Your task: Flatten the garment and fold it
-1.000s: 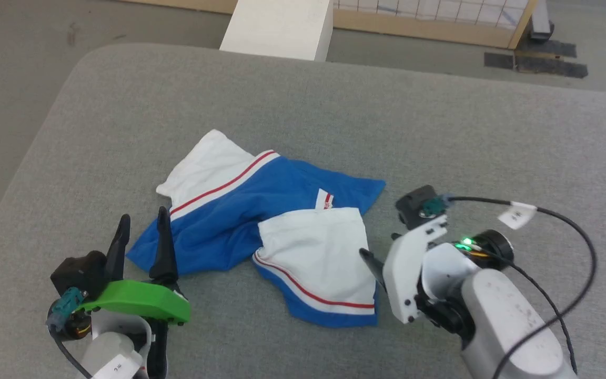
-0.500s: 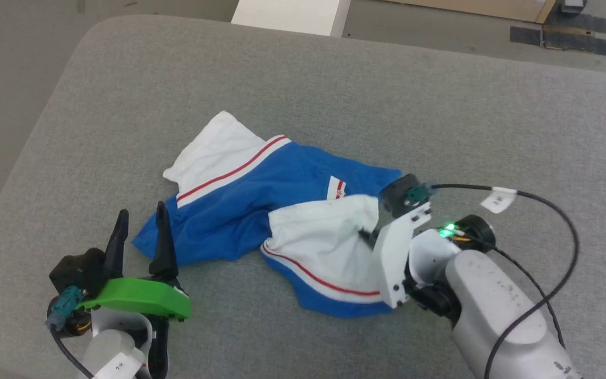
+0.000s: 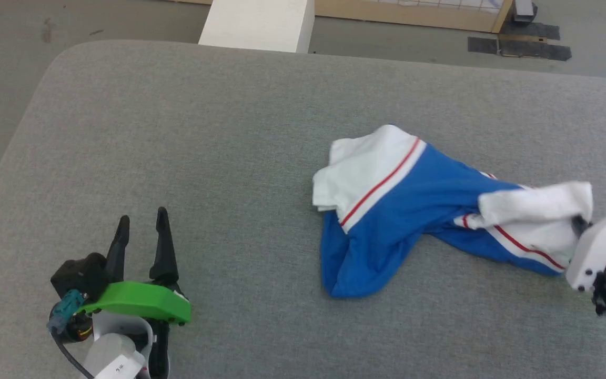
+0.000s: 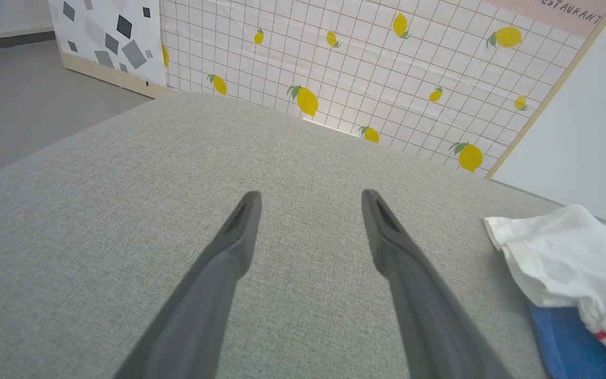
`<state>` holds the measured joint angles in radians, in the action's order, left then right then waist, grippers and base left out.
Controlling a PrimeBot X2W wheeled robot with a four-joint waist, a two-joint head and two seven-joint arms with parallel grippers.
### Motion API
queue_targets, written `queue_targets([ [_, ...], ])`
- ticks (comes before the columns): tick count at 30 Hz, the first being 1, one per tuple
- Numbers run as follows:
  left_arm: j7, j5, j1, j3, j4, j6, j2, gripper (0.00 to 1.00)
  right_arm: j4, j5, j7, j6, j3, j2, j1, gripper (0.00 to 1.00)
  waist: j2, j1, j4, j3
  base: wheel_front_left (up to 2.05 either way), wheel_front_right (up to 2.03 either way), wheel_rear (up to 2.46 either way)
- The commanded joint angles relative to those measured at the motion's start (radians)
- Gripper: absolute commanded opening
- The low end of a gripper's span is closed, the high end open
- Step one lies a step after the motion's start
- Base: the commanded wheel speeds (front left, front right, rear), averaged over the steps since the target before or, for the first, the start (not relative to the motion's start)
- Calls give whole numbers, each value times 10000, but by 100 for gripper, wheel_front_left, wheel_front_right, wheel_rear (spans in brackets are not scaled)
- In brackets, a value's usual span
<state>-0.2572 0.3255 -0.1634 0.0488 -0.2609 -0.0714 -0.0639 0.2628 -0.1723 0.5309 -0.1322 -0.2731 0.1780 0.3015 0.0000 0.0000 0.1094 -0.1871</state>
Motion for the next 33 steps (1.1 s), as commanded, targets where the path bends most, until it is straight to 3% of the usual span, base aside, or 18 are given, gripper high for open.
queue_targets([
  [1,-45,-22,9,-15,-119,-65,31,100,-29,185,132,15,-254,-228,-191,3,0,0,-102,40,0,0,0],
  [2,-45,-15,8,-21,-169,-66,33,100,-38,287,177,15,-371,-309,-280,58,0,0,-130,55,0,0,0],
  [3,-45,0,15,-22,-233,-64,36,100,-97,323,111,15,-548,-463,-338,100,0,0,-174,85,0,0,0],
  [10,97,268,-124,-171,-429,-94,61,100,-1439,114,-1581,15,-1328,-1139,-835,100,0,0,-251,393,0,0,0],
  [14,757,651,-614,-538,-245,-170,91,100,-2256,-247,-2180,15,-1490,-1266,-1537,100,0,0,-402,476,0,0,0],
  [20,3560,991,-2416,-1914,-555,-281,118,100,-2409,-768,-2354,15,-932,-1275,-2012,100,0,0,-1056,312,0,0,0],
  [26,7482,755,-4199,-3217,-2038,170,-7,100,-2428,-955,-2354,15,-256,-1276,-1720,100,0,0,-2078,-179,0,0,0],
  [33,8980,76,-4753,-3833,-3242,490,-466,100,-2077,-1043,-2658,15,-209,-1277,-1640,100,0,0,-2693,-571,0,0,0],
])
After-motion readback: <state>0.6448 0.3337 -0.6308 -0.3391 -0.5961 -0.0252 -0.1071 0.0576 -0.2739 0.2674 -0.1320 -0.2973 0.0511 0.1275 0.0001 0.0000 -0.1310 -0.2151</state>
